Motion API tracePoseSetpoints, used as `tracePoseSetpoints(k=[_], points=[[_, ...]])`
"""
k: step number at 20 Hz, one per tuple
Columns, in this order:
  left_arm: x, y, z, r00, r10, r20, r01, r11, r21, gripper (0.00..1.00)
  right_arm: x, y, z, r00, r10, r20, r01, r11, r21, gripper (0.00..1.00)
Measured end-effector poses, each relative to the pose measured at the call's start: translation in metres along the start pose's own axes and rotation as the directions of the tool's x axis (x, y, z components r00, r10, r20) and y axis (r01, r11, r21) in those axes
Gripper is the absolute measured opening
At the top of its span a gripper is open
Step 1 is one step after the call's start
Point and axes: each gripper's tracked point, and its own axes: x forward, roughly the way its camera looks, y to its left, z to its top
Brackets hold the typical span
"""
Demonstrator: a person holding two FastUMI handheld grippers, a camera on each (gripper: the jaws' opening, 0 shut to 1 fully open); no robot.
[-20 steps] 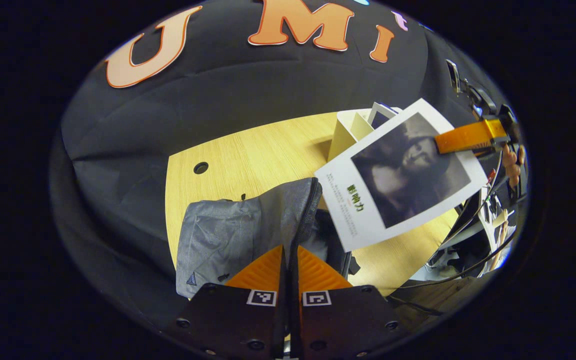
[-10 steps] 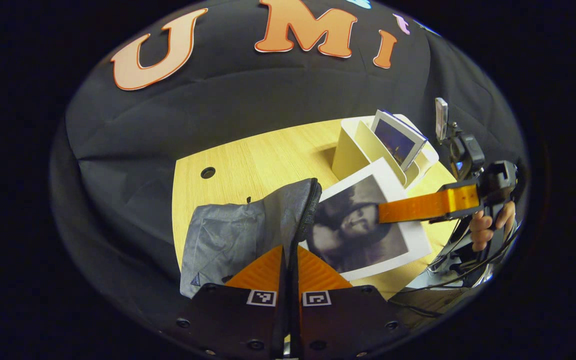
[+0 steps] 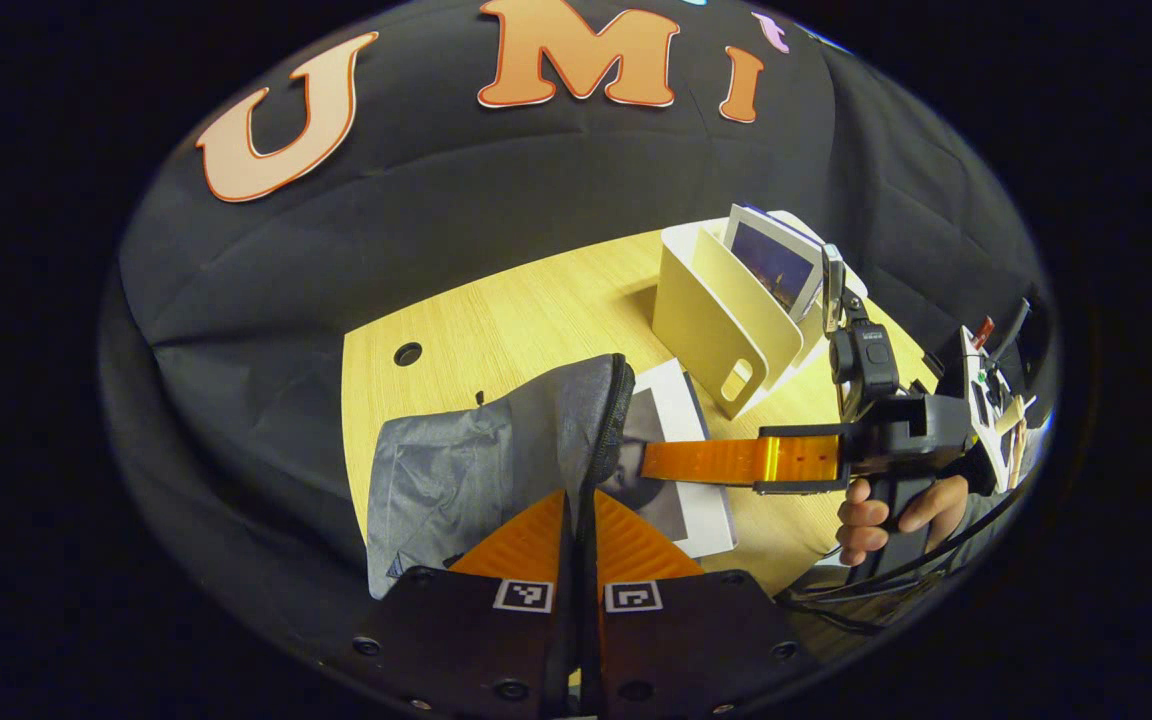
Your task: Open the schoolbag, grab two books from the bookshelf and put them into the schoolbag.
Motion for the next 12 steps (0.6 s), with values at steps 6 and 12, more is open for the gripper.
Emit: tracePoseSetpoints(k=[6, 12], points=[[0.002, -0.002, 0.001, 1.0, -0.008, -0.004, 0.007, 0.996, -0.091, 0.05, 0.002, -0.002, -0.035, 0.989, -0.014, -0.15, 0.01, 1.0, -0.028, 0.31], [0.004, -0.014, 0.002, 0.999, -0.049, -0.017, 0.048, 0.996, -0.078, 0.05, 0.036, -0.003, -0.033, 0.992, 0.014, -0.123, -0.013, 1.0, 0.004, 0.3]])
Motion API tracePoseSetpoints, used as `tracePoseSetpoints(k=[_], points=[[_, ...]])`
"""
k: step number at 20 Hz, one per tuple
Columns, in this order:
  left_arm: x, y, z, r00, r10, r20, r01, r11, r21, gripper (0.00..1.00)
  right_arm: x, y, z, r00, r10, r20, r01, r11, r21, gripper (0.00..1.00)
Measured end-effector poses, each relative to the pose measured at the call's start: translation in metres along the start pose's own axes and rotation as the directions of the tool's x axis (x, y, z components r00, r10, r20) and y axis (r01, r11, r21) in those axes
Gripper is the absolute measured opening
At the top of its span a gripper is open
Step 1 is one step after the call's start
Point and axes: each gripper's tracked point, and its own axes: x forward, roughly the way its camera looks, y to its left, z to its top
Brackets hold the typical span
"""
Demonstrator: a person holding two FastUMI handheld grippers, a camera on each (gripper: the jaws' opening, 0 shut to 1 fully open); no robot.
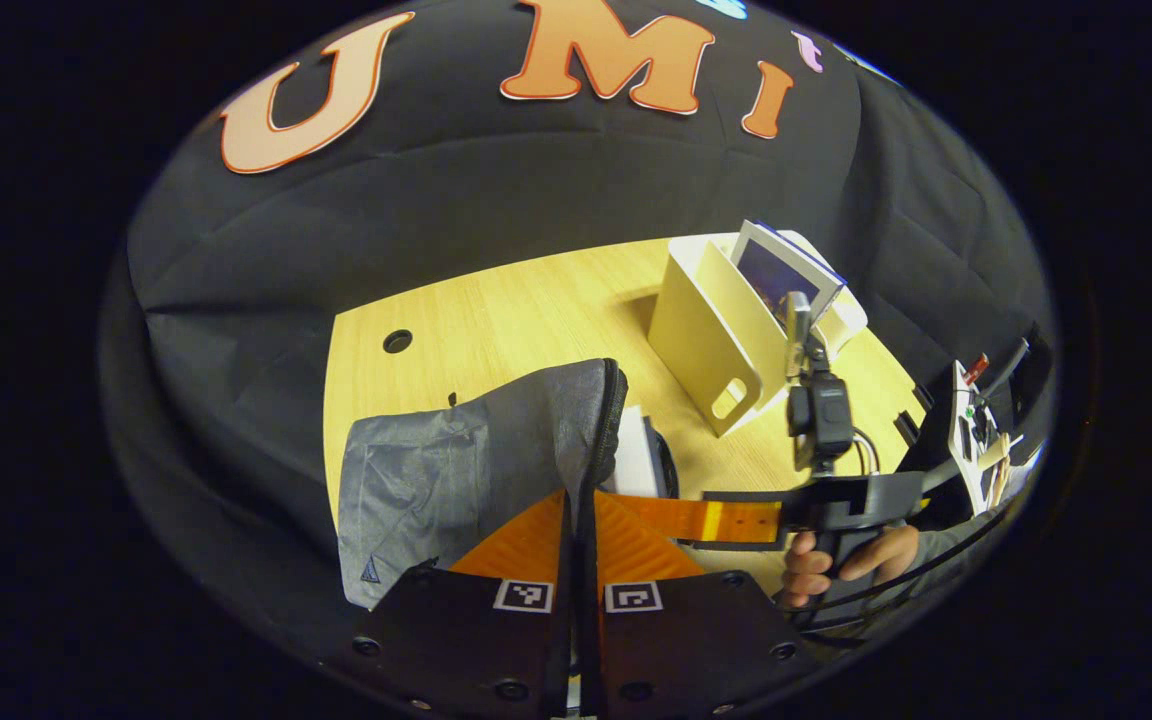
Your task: Open the schoolbag, grab two books from the bookshelf and put them into the schoolbag.
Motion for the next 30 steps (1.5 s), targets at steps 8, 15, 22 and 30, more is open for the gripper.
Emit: tracePoseSetpoints(k=[8, 15, 22, 30], points=[[0.006, -0.002, 0.003, 1.0, 0.026, -0.003, -0.026, 0.999, -0.02, 0.05, -0.019, -0.033, -0.005, 0.978, -0.177, -0.111, 0.15, 0.965, -0.216, 0.76], [0.008, -0.002, -0.003, 0.998, 0.055, 0.0, -0.055, 0.997, -0.049, 0.05, -0.103, -0.045, 0.064, 0.94, -0.342, -0.014, 0.291, 0.82, -0.493, 0.95], [0.014, -0.006, -0.008, 0.997, 0.079, -0.022, -0.08, 0.995, -0.058, 0.05, -0.189, -0.011, 0.157, 0.901, -0.417, 0.116, 0.386, 0.653, -0.652, 0.97], [0.019, -0.011, -0.012, 0.993, 0.107, -0.05, -0.111, 0.988, -0.104, 0.07, -0.248, -0.005, 0.251, 0.835, -0.516, 0.191, 0.489, 0.538, -0.687, 0.97]])
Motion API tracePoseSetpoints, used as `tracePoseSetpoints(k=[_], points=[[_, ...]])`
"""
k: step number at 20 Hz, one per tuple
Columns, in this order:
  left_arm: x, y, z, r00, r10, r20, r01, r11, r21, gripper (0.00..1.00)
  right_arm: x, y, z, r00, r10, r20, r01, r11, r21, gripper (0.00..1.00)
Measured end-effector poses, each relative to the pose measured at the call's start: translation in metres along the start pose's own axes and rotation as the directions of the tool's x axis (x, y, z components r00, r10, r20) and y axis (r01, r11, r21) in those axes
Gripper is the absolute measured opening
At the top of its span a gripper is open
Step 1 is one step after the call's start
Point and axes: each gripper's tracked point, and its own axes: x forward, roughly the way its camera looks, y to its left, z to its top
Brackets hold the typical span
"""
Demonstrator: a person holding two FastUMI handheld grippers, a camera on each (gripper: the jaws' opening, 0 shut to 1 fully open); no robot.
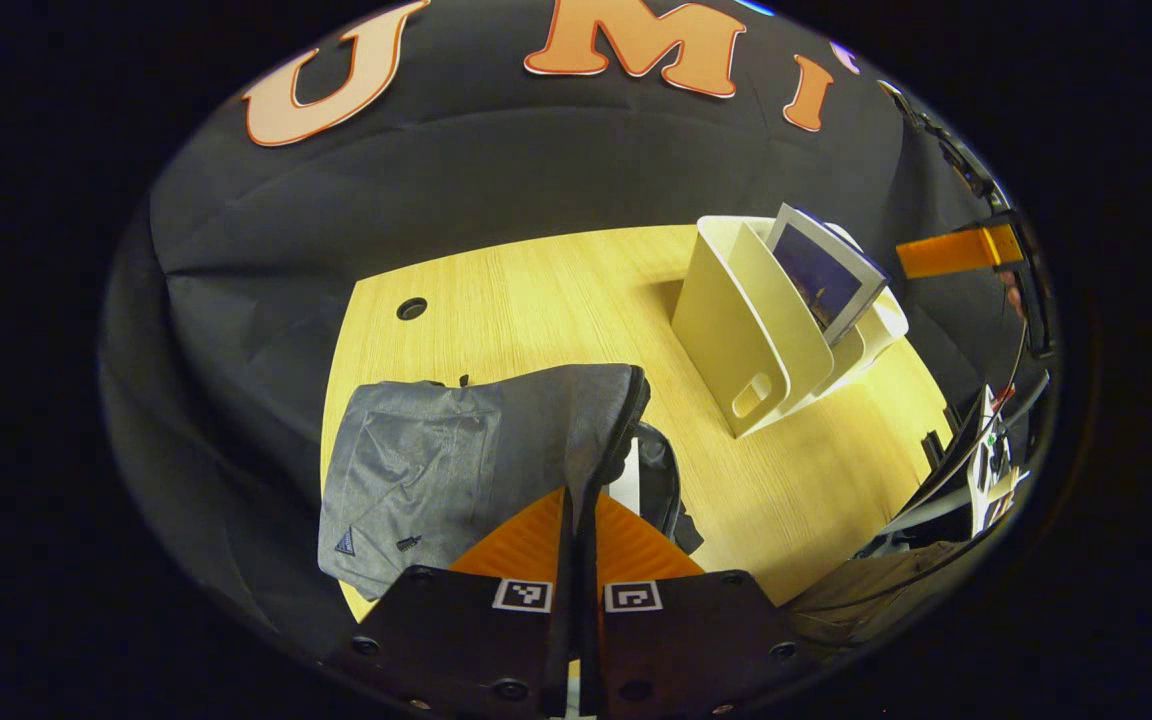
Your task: Open the schoolbag, grab two books from the bookshelf and put them into the schoolbag.
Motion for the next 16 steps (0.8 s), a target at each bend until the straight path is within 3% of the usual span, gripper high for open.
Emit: tracePoseSetpoints(k=[6, 16], points=[[0.005, -0.005, -0.005, 0.999, 0.035, -0.024, -0.035, 0.999, -0.021, 0.05, 0.017, -0.031, 0.015, 0.997, -0.001, -0.082, 0.0, 1.0, -0.016, 0.97], [0.013, -0.014, -0.018, 0.991, 0.111, -0.078, -0.118, 0.989, -0.091, 0.05, 0.099, -0.057, 0.016, 0.976, 0.005, -0.219, -0.003, 1.0, 0.011, 0.94]])
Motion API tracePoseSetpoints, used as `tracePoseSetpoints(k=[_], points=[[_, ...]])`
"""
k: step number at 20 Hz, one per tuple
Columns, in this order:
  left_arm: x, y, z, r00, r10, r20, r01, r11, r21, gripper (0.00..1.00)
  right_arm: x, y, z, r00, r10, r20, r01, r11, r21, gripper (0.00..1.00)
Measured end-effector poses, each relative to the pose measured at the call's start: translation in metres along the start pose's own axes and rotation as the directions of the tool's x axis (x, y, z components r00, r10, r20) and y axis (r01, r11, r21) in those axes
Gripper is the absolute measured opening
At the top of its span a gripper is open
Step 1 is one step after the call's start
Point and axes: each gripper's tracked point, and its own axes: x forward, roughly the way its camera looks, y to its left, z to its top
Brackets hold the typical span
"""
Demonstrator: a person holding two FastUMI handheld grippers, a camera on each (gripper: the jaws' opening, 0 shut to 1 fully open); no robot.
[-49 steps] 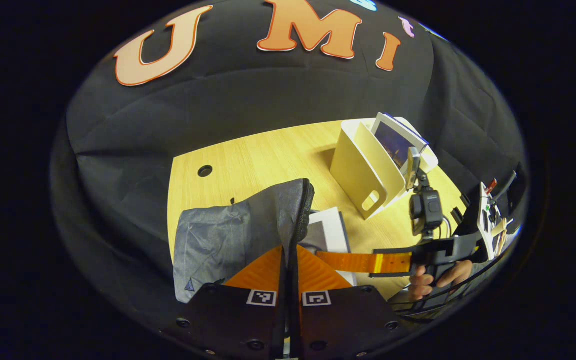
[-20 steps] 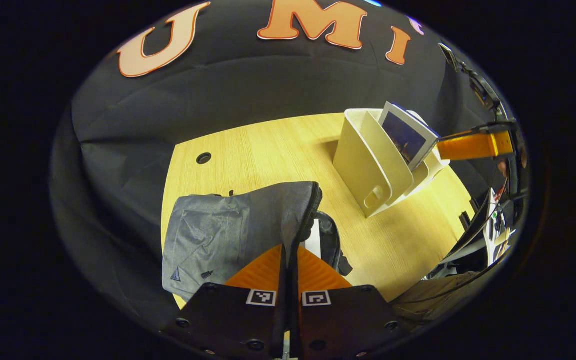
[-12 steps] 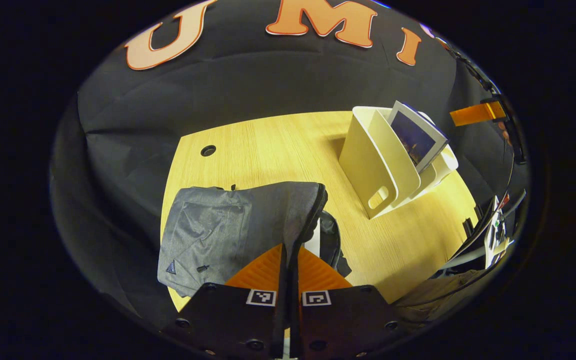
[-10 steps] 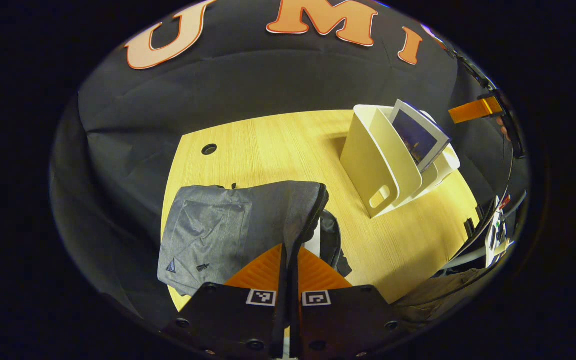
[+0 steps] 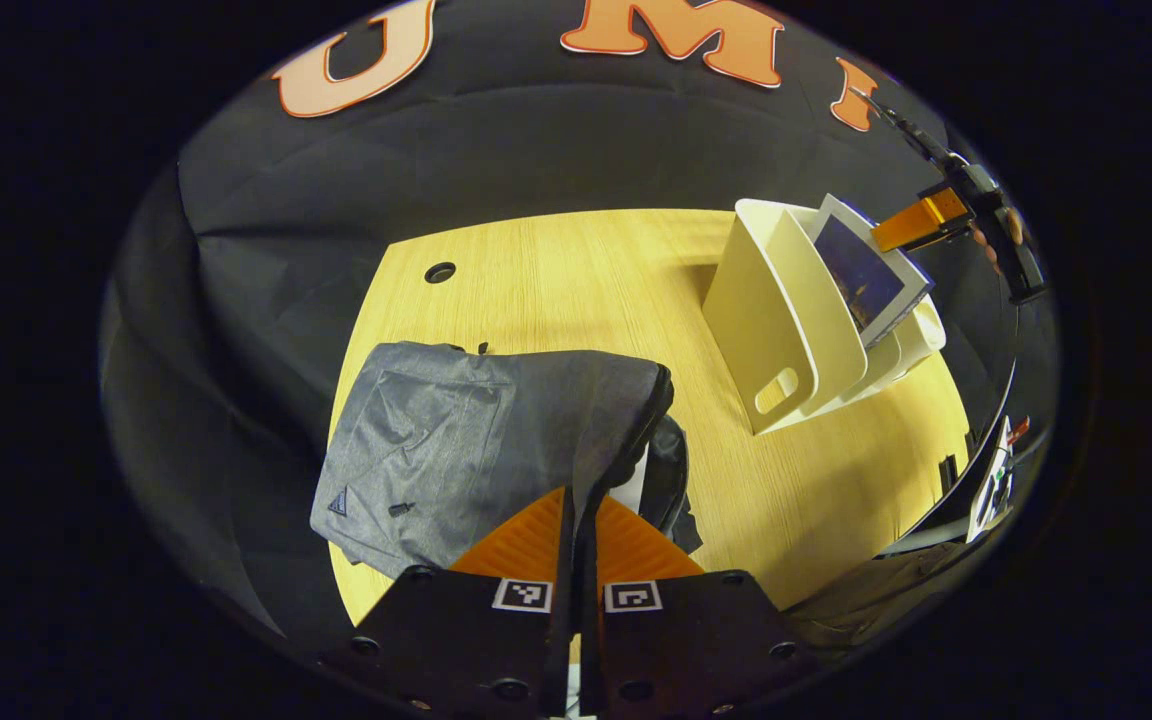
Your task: Open the schoolbag, grab two books from the bookshelf and put them into the schoolbag.
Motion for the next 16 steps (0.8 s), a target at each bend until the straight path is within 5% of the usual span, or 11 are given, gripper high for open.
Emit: tracePoseSetpoints(k=[5, 12, 16], points=[[-0.001, 0.001, -0.002, 0.999, 0.035, -0.015, -0.035, 0.999, -0.002, 0.05, 0.028, 0.005, 0.003, 0.998, 0.033, -0.045, -0.031, 0.999, 0.043, 0.87], [0.001, -0.001, -0.001, 0.999, 0.026, -0.019, -0.026, 1.0, 0.0, 0.05, 0.036, -0.014, 0.007, 0.998, -0.056, -0.041, 0.059, 0.996, 0.064, 0.46], [0.0, 0.0, -0.002, 1.0, -0.003, -0.009, 0.003, 1.0, 0.004, 0.05, 0.01, -0.01, 0.001, 0.999, -0.025, -0.024, 0.028, 0.991, 0.134, 0.38]])
